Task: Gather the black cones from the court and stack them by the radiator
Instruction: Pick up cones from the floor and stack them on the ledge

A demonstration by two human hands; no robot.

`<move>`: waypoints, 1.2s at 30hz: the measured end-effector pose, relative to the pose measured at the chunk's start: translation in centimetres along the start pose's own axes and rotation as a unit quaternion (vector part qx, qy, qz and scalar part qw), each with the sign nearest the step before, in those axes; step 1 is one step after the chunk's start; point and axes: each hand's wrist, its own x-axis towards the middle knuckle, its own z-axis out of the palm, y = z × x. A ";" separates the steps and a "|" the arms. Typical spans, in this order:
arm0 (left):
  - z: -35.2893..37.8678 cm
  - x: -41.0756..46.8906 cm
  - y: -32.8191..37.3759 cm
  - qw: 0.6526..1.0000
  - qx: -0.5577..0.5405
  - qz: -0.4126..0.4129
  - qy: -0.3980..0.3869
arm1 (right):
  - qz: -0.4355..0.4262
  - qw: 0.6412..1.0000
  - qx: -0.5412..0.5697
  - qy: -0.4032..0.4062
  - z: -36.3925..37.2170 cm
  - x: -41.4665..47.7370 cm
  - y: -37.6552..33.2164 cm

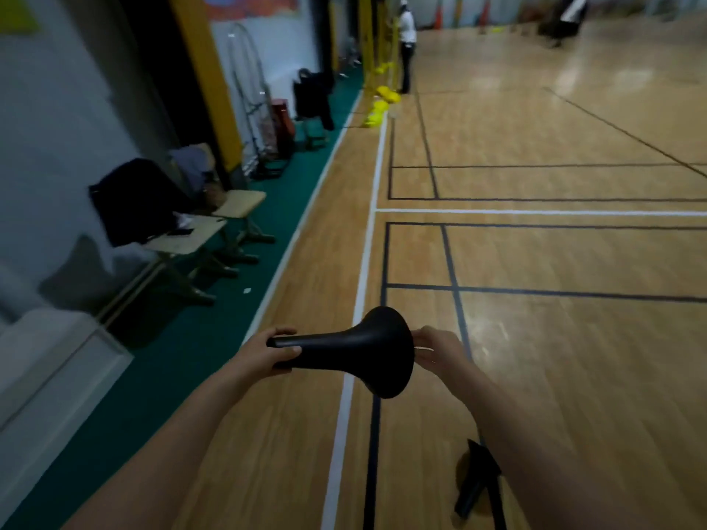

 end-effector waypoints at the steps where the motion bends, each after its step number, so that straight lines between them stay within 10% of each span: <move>1: -1.8 -1.2 -0.7 1.000 -0.009 -0.002 0.018 | -0.002 1.000 -0.017 -0.024 1.9 -0.4 -0.3; 19: -31.8 -41.9 -22.8 0.890 -0.182 -0.075 0.412 | -0.018 0.839 -0.256 -0.480 47.7 -21.4 11.5; 36: -43.7 -71.5 -41.1 0.731 -0.244 -0.171 0.614 | 0.022 0.679 -0.364 -0.637 75.6 -49.7 32.3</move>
